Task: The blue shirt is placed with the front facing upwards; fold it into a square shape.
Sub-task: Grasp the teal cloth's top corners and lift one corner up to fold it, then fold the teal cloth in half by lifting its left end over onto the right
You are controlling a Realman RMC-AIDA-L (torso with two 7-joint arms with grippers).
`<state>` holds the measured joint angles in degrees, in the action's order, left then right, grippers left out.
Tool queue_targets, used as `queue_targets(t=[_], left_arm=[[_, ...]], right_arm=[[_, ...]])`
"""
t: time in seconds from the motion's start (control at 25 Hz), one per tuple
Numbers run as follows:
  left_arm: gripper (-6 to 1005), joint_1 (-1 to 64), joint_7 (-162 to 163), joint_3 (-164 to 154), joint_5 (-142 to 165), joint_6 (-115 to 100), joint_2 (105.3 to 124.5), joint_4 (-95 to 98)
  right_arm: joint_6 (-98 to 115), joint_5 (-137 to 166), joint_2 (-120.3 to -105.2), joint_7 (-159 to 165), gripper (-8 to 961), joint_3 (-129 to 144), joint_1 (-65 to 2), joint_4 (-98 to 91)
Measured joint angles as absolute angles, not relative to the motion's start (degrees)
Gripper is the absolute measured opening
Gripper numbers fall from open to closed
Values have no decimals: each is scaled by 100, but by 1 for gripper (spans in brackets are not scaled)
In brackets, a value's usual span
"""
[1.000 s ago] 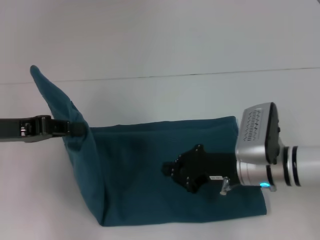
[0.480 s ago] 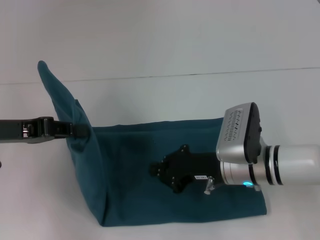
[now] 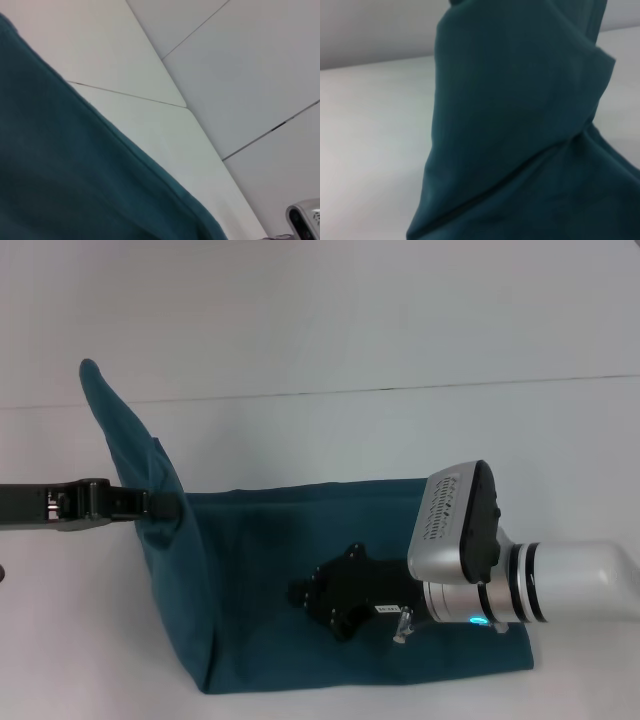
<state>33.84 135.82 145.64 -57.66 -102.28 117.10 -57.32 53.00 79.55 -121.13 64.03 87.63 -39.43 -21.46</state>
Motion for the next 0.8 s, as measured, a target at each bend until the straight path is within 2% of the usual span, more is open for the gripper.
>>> queue_targets(t=[0.8], left_arm=[[53, 3595, 13427, 14563, -5777, -10504, 11751, -5757]], right_arm=[[4713, 7234, -12011, 6380, 74, 8544, -3768, -2161]])
